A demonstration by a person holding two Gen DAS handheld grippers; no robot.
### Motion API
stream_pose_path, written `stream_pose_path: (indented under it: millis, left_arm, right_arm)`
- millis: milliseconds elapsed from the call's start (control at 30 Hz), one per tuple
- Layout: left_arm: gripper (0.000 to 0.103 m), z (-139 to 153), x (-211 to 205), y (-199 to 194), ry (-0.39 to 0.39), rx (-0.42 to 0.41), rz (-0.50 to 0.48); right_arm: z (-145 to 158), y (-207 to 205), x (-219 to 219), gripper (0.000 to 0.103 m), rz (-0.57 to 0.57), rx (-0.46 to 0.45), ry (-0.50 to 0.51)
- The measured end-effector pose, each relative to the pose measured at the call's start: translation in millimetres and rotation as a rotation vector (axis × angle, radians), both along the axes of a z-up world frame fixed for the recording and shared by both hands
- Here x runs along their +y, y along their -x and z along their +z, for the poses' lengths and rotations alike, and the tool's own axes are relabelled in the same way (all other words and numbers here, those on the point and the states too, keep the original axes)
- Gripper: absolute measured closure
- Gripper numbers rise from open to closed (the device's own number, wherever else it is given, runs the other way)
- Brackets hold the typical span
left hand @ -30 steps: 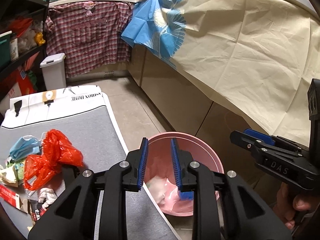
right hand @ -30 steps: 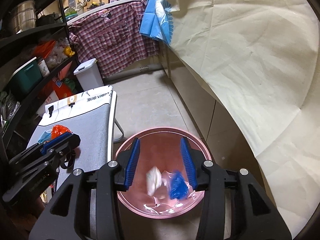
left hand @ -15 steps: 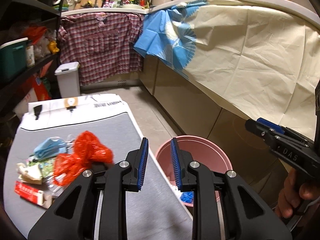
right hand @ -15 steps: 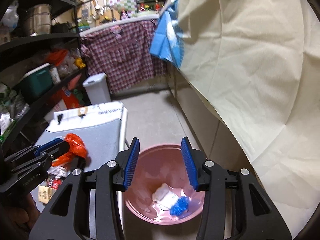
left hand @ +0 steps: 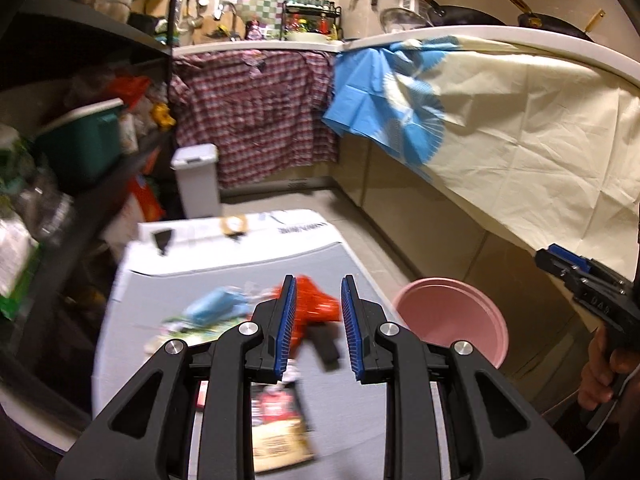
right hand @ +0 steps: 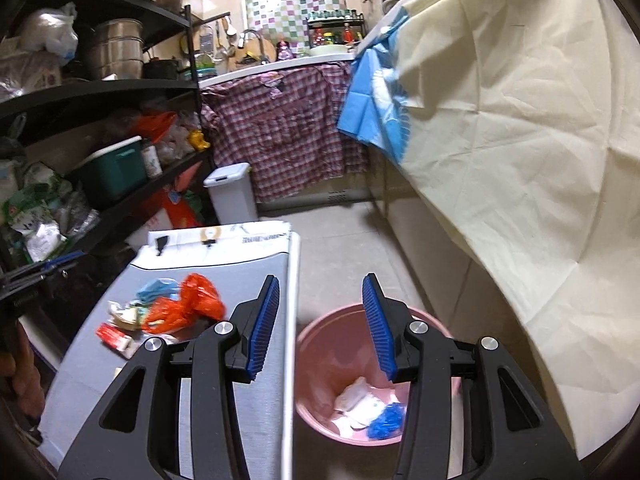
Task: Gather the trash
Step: 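Move both tools back over the table toward the remaining trash, then grasp the tissue with the left tool while the right tool grasps the red bag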
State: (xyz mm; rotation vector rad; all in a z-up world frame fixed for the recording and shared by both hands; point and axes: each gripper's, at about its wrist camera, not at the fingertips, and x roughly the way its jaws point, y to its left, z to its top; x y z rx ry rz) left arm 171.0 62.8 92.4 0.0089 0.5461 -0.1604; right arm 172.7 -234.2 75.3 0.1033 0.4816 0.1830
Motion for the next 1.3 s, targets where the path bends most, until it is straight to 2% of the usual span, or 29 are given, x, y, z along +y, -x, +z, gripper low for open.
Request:
stream_pose_path:
  millis: [133,233,367,533,800,900,967,1033,1100,1300]
  left_arm:
    - [0.08,9,33,3,-0.043,-0.026,0.048]
    - [0.08,0,61,2,0.002,-0.021,0.107]
    - [0.08,-28,85,-3,0.049,0.021,0.158]
    - [0.08,-54,99,-14,0.026,0.068,0.178]
    - [0.08,-91,112,-39,0.032,0.147,0.192]
    - [0.077,-101,116,-48,0.047,0.179,0.201]
    - [0.068,-106,117,-55,0.054,0.193,0.209]
    - [0.052,-111,119,-62,0.058,0.206,0.233]
    - [0.052,-115,123,-69,0.064,0.227,0.272]
    - [0.052,-139,140,-83,0.082,0.338,0.375]
  right_arm:
    - [8,-4,15,0.059,0.041,-0.011,-0.032]
    - [15,-9,34,0.059,0.088,-0.03,-0.043]
    - [15,-24,67,0.063,0.162,-0.033,-0.039]
    - [-4,-48,107,0.074,0.244,0.01,-0.062]
    - [-37,-83,158,0.075,0.306,0.066,-0.029]
    - [-53,-100,172,0.073,0.308,0.099,-0.021]
    - [-62,-108,177,0.067,0.319,0.119,-0.01]
    - [-73,-117,184,0.052,0.324,0.141,0.011]
    - [-80,-125,186,0.047,0.327,0.16,0.018]
    - [-101,-149,194,0.044,0.322,0.206,0.03]
